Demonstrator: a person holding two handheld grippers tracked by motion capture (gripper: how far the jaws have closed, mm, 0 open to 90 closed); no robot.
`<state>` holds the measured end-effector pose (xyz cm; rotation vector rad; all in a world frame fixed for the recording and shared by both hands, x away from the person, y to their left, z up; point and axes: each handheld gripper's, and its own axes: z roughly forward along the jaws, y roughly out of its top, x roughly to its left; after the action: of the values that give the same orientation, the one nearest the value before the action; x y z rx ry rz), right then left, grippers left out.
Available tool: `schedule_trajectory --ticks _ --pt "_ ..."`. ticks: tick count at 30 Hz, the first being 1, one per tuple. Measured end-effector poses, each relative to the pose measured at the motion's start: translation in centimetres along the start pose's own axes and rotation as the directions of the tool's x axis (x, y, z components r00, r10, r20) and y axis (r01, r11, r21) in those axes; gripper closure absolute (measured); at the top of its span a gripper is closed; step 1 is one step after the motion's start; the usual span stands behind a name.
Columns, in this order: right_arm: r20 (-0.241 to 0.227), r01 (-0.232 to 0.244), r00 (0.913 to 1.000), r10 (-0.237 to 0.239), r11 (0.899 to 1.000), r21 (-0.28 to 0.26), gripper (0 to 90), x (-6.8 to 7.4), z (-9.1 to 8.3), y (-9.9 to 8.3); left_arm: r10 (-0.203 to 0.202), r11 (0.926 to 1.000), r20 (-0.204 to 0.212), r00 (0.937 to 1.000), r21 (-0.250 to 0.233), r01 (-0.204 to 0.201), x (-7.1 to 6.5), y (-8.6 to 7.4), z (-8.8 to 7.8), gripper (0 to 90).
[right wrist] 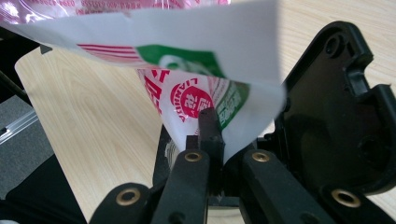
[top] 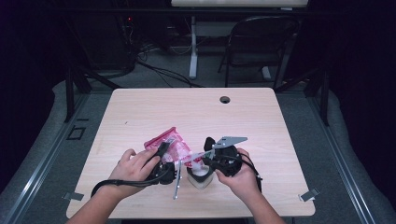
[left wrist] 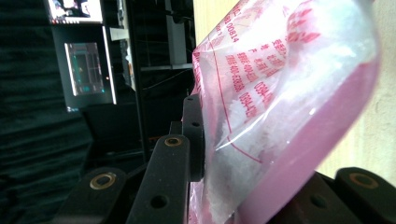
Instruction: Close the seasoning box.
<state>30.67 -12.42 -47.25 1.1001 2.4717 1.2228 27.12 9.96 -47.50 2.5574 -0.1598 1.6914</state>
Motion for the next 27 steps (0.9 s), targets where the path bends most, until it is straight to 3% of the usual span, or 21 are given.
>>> schedule_trajectory --ticks 6,11,18,21,27 --pt "-0.003 0.0 1.0 -0.001 1.0 -0.019 90.0 0.1 -0.1 0.0 -0.066 0.9978 0.003 0.9978 0.0 0.066 -0.4 -0.4 0.1 80.5" --pt "-0.003 0.001 1.0 -0.001 0.999 -0.032 90.0 0.1 -0.4 0.1 -0.155 0.9878 0.006 0.9878 -0.013 0.156 -0.7 -0.8 0.1 80.6" --pt "-0.002 0.004 1.0 -0.005 0.999 -0.044 90.0 0.2 -0.4 0.1 -0.211 0.9773 0.022 0.9771 -0.012 0.212 -1.3 -1.2 0.2 80.9" --pt "-0.006 0.004 1.0 -0.004 0.999 -0.035 90.0 0.3 -0.3 0.1 -0.261 0.9652 0.028 0.965 -0.017 0.261 -1.6 -1.4 0.1 81.0" --pt "-0.004 0.01 0.9999 -0.01 0.999 -0.038 90.0 0.5 -0.3 0.1 -0.313 0.949 0.043 0.9486 -0.023 0.315 -2.2 -1.7 0.2 81.1"
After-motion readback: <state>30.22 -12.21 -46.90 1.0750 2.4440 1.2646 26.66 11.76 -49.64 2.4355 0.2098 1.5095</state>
